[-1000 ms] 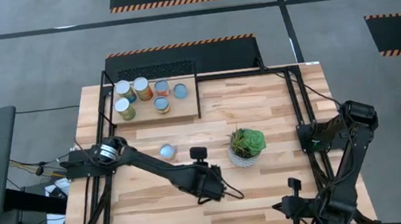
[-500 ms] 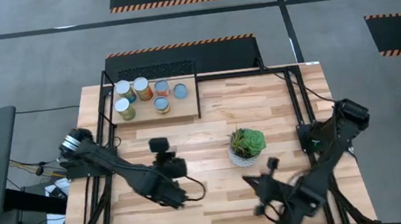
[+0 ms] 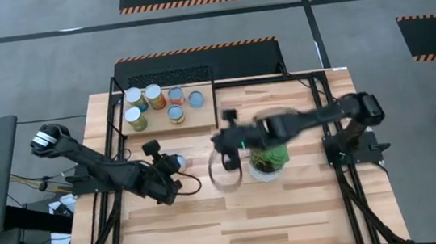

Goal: Pick and place cans onto a shelf
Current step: Put the canned pineapples on the shelf

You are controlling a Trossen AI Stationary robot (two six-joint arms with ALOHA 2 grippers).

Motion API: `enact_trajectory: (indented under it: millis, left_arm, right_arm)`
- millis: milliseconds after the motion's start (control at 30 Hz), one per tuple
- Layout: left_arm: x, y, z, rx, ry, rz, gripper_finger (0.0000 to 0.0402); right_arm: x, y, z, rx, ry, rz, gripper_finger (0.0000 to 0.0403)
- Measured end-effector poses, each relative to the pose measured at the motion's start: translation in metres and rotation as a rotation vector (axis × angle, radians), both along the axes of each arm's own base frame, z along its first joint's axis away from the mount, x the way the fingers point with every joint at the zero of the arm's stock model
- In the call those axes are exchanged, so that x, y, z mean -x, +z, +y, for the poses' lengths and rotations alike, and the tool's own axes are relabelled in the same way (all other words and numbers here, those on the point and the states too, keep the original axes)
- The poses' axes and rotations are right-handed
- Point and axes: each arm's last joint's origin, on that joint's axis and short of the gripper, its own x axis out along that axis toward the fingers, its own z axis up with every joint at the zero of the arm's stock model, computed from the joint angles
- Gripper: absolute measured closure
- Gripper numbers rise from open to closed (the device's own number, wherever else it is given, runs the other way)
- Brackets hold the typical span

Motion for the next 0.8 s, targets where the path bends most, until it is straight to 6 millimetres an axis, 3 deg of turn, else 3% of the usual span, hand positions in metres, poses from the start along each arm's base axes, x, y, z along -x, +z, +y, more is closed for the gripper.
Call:
enact_trajectory:
  millis: [133,300,500,800]
  left_arm:
    - [0.004,-0.004,0.012,-0.031,0.008,0.052,0.0401]
    - [0.008,-0.01,0.02,0.021,0.026,0.118,0.0401]
    - [0.016,-0.045,0.022,0.3,-0.001,0.223,0.0401]
    - [0.016,-0.064,0.024,0.518,-0.036,0.253,0.0401]
  right_arm:
    - [-0.014,-0.002,-0.05,-0.121,0.165,-0.024,0.0375]
    - [-0.009,-0.007,-0.089,-0.225,0.046,-0.026,0.0375]
    - [0.004,-0.017,-0.102,-0.22,-0.076,0.1,0.0375]
    - [0.01,-0.021,-0.117,-0.18,-0.174,0.149,0.0375]
